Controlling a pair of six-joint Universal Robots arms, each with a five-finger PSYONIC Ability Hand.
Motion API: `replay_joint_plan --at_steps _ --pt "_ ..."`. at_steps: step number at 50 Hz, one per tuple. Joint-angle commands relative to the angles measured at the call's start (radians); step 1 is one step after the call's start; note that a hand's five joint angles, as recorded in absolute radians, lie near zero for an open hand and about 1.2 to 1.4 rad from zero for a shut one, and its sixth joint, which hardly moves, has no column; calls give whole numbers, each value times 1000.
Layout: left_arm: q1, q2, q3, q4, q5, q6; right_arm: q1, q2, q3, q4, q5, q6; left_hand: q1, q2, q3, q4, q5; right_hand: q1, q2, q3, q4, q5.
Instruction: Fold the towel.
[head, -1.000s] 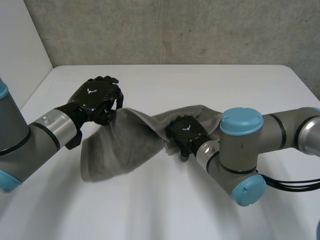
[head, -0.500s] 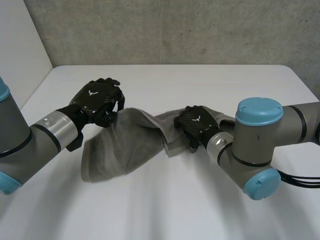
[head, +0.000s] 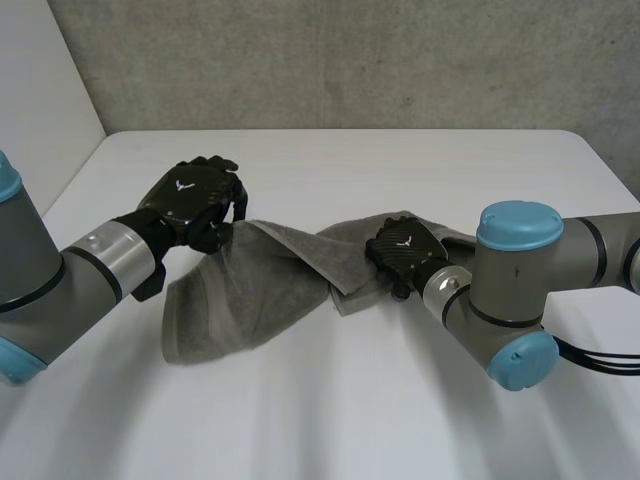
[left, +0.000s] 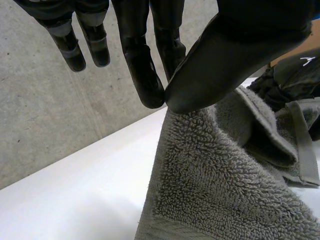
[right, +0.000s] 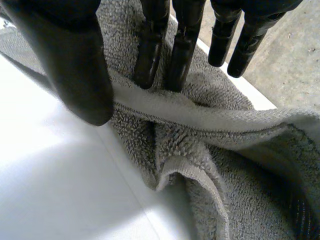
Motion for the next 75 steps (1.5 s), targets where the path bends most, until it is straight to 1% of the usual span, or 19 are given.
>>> replay_joint_plan --at_steps 1,5,7,13,18,21,23,29,33,34,37,38,39,47,54,58,63,70,75 --pt "0 -6 0 0 0 0 -7 19 -17 -3 1 0 97 73 -51 -59 55 261 258 -43 -76 270" --pt "1 -8 0 1 0 0 -9 28 -28 -1 1 1 97 73 -51 -59 55 299 296 -43 -76 309" --pt "1 -8 0 1 0 0 -26 26 -30 2 -8 3 97 73 -51 -59 55 576 573 -43 -76 585" --pt "1 -6 3 0 -2 0 -58 -20 -28 11 -31 18 97 73 -51 -59 55 577 574 -43 -76 587" --pt "0 -2 5 -5 -2 0 -115 -246 10 13 -92 147 97 73 -51 -59 55 577 574 -43 -76 587" --pt "0 14 3 -6 -2 -5 -145 -290 10 11 -117 198 97 73 -51 -59 55 577 574 -43 -76 587" --pt "5 21 -2 -6 -2 -11 -219 -329 12 11 -157 257 97 73 -51 -59 55 577 574 -43 -76 587" --pt "9 40 -28 -8 0 -54 -334 -328 46 17 -171 224 97 73 -51 -59 55 577 574 -43 -76 587" --pt "-6 35 -54 -6 3 -60 -428 -302 98 22 -171 127 97 73 -51 -59 55 577 574 -43 -76 587" --pt "-6 35 -54 -6 3 -60 -443 -291 110 23 -165 101 97 73 -51 -59 55 270 267 -43 -76 280" --pt "-28 27 -58 -6 3 -61 -449 -282 119 25 -161 87 97 73 -51 -59 55 111 109 -43 -76 121" --pt "-40 27 -58 -8 3 -63 -452 -282 130 25 -161 86 97 73 -51 -59 55 -49 -51 -43 -76 -39" --pt "-40 27 -58 -8 3 -63 -454 -287 144 25 -158 89 97 73 -51 -59 55 -329 -332 -43 -76 -320" --pt "-78 12 -58 -6 0 -64 -440 -372 249 23 -158 81 97 73 -51 -59 55 -637 -640 -43 -76 -627" --pt "-78 12 -61 -8 0 -64 -438 -472 355 8 -189 67 97 73 -51 -59 55 -631 -634 -43 -76 -622" --pt "-78 12 -66 -6 0 -64 -448 -526 465 23 -288 -15 97 73 -51 -59 55 -579 -582 -43 -76 -569" --pt "-80 11 -61 -5 1 -64 -454 -564 541 52 -335 -78 97 73 -51 -59 55 -549 -552 -43 -76 -540" --pt "-86 15 -37 -8 -2 -69 -443 -560 559 132 -339 -26 97 73 -51 -59 55 -485 -487 -43 -76 -475" --pt "-103 18 8 -26 -2 -123 -411 -482 520 102 -309 128 97 73 -51 -59 55 -473 -476 -43 -76 -463"
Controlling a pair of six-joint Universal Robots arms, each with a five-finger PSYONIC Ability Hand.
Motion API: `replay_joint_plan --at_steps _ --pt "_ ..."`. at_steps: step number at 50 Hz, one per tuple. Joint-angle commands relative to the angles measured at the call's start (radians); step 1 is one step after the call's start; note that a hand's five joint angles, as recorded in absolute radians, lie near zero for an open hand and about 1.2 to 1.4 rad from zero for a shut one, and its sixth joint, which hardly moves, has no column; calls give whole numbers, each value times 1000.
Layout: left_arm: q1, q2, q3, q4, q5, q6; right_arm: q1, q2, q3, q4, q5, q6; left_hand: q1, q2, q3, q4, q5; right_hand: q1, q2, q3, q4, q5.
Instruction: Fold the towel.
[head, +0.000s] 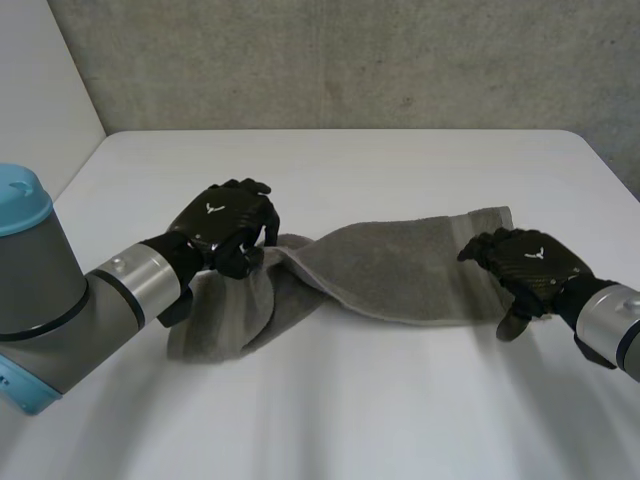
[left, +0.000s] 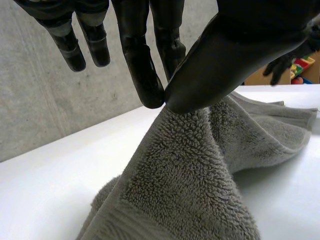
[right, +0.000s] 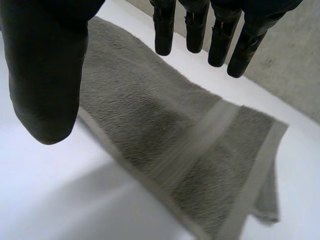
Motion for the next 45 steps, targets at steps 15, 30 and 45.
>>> replay_joint_plan --at_steps 15,30,45 --pt "-11 5 144 -70 -4 -205 253 302 -169 -126 224 246 97 73 -51 -59 55 30 38 -43 -76 15" --pt "3 9 138 -72 -22 -236 288 354 -221 -238 325 281 97 73 -51 -59 55 881 889 -43 -76 866" --pt "46 11 -3 -63 -10 -199 153 155 -153 -91 136 154 97 73 -51 -59 55 1080 1088 -43 -76 1065"
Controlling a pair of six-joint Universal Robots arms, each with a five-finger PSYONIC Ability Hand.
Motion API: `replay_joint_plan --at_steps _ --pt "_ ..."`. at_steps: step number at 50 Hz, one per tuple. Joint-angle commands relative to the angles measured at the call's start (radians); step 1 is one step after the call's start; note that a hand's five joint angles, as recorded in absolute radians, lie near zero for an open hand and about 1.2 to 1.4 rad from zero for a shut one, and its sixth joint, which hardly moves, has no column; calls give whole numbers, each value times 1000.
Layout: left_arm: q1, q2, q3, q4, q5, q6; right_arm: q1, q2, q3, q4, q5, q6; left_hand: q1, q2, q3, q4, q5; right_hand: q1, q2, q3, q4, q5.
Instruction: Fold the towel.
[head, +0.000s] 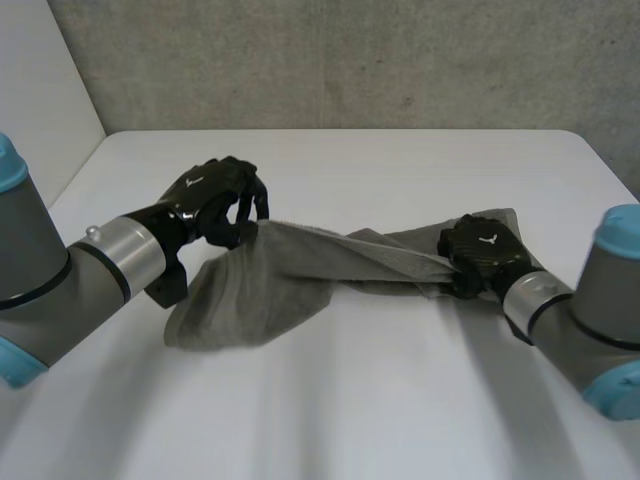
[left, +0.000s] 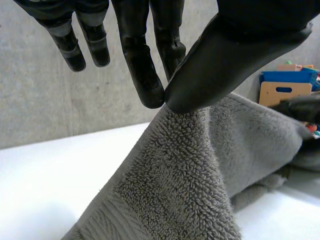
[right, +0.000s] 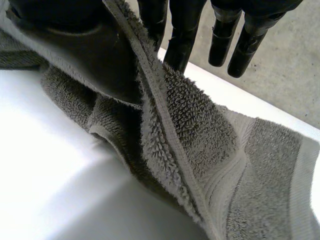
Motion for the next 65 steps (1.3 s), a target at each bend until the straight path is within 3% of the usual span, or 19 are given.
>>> replay_joint_plan --at_steps 1,3,8,13,17,29,34,35,41,48,49,50,53,55,57,65 --pt "13 1 -76 4 7 26 -77 -108 23 164 -136 -101 97 73 -51 -59 55 76 125 -43 -76 59" --pt "16 1 -91 4 7 49 -90 -119 17 208 -137 -117 97 73 -51 -59 55 -62 -13 -43 -76 -79" --pt "26 0 -118 1 6 140 -132 -136 17 261 -150 -142 97 73 -51 -59 55 -108 -59 -43 -76 -125" --pt "37 0 -116 -1 6 146 -149 -107 20 226 -148 -144 97 73 -51 -59 55 -134 -85 -43 -76 -151" --pt "39 -5 -116 -2 6 146 -166 -36 22 186 -140 -144 97 73 -51 -59 55 -363 -313 -43 -76 -380" --pt "39 -7 -121 -2 7 144 -185 -2 22 181 -133 -144 97 73 -51 -59 55 -592 -543 -43 -76 -609" --pt "39 -7 -121 -2 7 147 -205 -18 39 186 -150 -145 97 73 -51 -59 55 -249 -200 -43 -76 -266" --pt "39 -7 -121 -2 9 147 -206 -30 42 193 -154 -153 97 73 -51 -59 55 73 122 -43 -76 56" --pt "43 -13 -110 4 12 150 -199 -87 25 229 -162 -271 97 73 -51 -59 55 76 125 -43 -76 59" --pt "32 -99 -67 17 11 161 -186 -88 -4 286 -171 -305 97 73 -51 -59 55 76 125 -43 -76 59" --pt "29 -117 -59 17 14 163 -180 -85 3 284 -174 -305 -33 -57 -51 -59 -76 76 125 -43 -76 59" --pt "25 -123 -59 19 15 169 -180 -85 3 284 -174 -305 -476 -500 -51 -59 -519 76 125 -43 -76 59" --pt "23 -123 -59 22 15 177 -174 -80 16 279 -174 -306 -516 -540 -51 -59 -559 76 125 -43 -76 59" --pt "19 -122 -58 22 15 195 -176 -70 32 272 -174 -306 -717 -741 -51 -59 -760 76 125 -43 -76 59" --pt "14 -120 -56 21 15 198 -176 -64 35 269 -174 -308 -780 -803 -51 -59 -822 76 125 -43 -76 59" --pt "-15 -122 -52 21 17 200 -177 -67 40 269 -176 -311 -859 -883 -51 -59 -902 76 125 -43 -76 59"
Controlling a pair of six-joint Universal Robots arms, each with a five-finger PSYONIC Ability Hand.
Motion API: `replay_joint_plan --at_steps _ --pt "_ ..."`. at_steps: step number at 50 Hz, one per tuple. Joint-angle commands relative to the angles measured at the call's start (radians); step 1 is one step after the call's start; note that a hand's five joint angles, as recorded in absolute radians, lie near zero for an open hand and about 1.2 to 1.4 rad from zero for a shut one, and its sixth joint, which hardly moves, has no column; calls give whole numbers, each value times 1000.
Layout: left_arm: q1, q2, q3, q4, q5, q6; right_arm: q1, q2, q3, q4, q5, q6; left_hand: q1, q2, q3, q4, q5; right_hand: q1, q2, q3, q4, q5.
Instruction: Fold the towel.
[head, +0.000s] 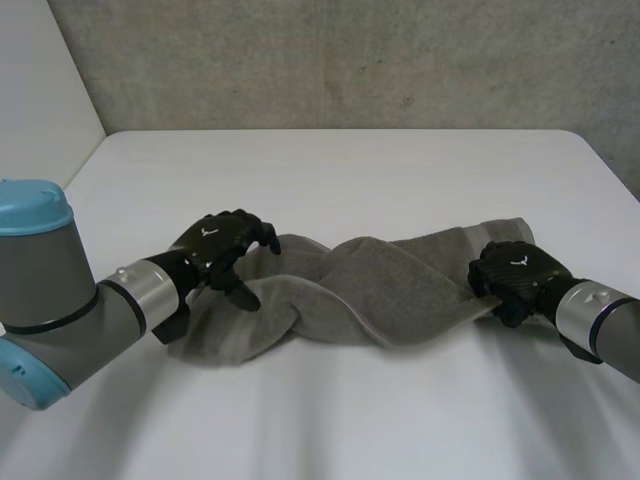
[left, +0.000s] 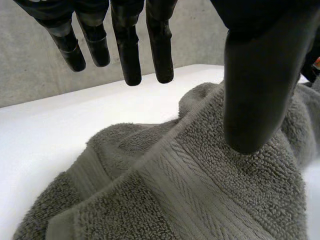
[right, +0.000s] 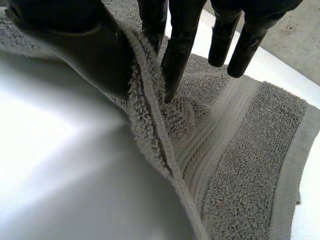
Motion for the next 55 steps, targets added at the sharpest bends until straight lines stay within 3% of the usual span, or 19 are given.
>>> replay_joint_plan --at_steps 1,19,25,27,28,30,35,41,48,53,55 --pt "-24 2 4 -2 3 1 -2 -2 4 -3 -1 -1 -85 -79 -51 -59 -42 80 82 -43 -76 57" --pt "-107 -110 84 -15 43 8 -6 0 11 -3 -1 -2 -70 -65 -51 -59 -27 80 82 -43 -76 57" --pt "-115 -149 90 -20 30 120 -8 -3 17 -3 -4 -4 9 15 -51 -59 52 80 82 -43 -76 57" --pt "-119 -156 93 -47 22 182 -8 -5 17 -1 -4 -4 368 373 -51 -59 411 80 82 -43 -76 57" --pt "-119 -156 93 -48 22 182 -6 -6 17 2 -4 -4 370 376 -51 -59 413 80 82 -43 -76 57" --pt "-118 -152 97 -74 -18 218 -6 -10 17 7 -4 -4 870 875 -51 -59 912 80 82 -43 -76 57" --pt "-119 -133 84 -91 -79 239 -6 -29 24 52 -1 -7 872 877 -51 -59 915 80 82 -43 -76 57" --pt "-110 -64 58 -92 -79 241 -8 -54 11 193 -53 -77 872 877 -51 -59 915 80 82 -43 -76 57" --pt "-84 -52 128 -78 -82 242 0 -31 -68 221 -88 -107 872 877 -51 -59 915 80 82 -43 -76 57" --pt "-83 -116 332 -49 -90 238 26 33 -264 217 -73 -90 872 877 -51 -59 915 80 82 -43 -76 57" --pt "-84 -122 413 -32 -93 233 65 50 -465 206 -65 -39 872 877 -51 -59 915 80 82 -43 -76 57"
